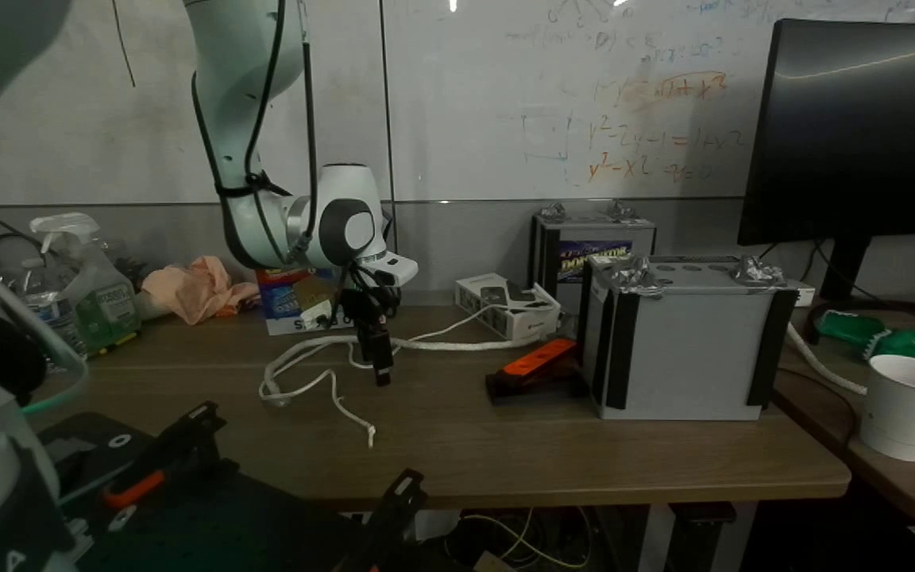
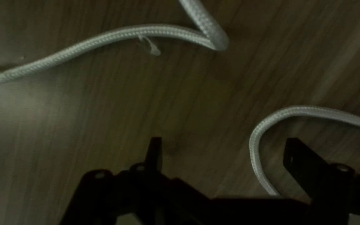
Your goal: Put the two ropes in the box one at a time
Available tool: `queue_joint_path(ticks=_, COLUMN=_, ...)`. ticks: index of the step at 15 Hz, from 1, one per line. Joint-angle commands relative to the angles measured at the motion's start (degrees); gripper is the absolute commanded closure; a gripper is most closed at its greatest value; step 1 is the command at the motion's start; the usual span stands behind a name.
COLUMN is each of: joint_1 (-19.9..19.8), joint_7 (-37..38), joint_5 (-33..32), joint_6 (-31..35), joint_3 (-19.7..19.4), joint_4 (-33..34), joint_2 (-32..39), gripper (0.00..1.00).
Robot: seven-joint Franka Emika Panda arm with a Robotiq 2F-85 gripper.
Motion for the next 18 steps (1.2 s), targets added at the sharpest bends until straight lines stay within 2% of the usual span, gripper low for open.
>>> queue_joint_path(ticks=1, joint_1=0.2, joint_7=0.7, joint_5=-1.4, joint_6=0.6, joint_3=-0.2, joint_4=0.5, joint_2=-0.1, gripper=0.25)
queue_joint_path(ticks=2, joint_1=0.1, joint_7=0.6, joint_5=-1.3, joint_6=0.7, joint_3=-0.1, joint_4=0.5, joint_2=-0.1, gripper=0.26)
queue_joint_path(ticks=10, joint_1=-1.4, joint_7=-1.2, joint_5=-2.1, joint_6=-1.4, joint_3=1.2, joint_4=1.3, joint_2=-1.1, gripper=0.86)
queue_joint_path(ticks=14, joint_1=-6.9, joint_7=-6.0, joint_5=-1.4, joint_6=-3.7, joint_3=5.6, joint_4=1.3, joint_2=-2.8, gripper=0.95)
queue_joint_path(ticks=16, joint_1=-12.7, joint_7=-13.4, joint_5=-1.1, joint_6=-6.1, joint_3=11.1, joint_4=-0.1, joint_2=-6.3, gripper=0.92)
queue_joint_path(ticks=18, joint_1=-16.0, joint_7=-18.9, joint_5=-0.2, joint_6=-10.3, joint_3=14.2, joint_4=-1.8, joint_2=-10.8, gripper=0.92)
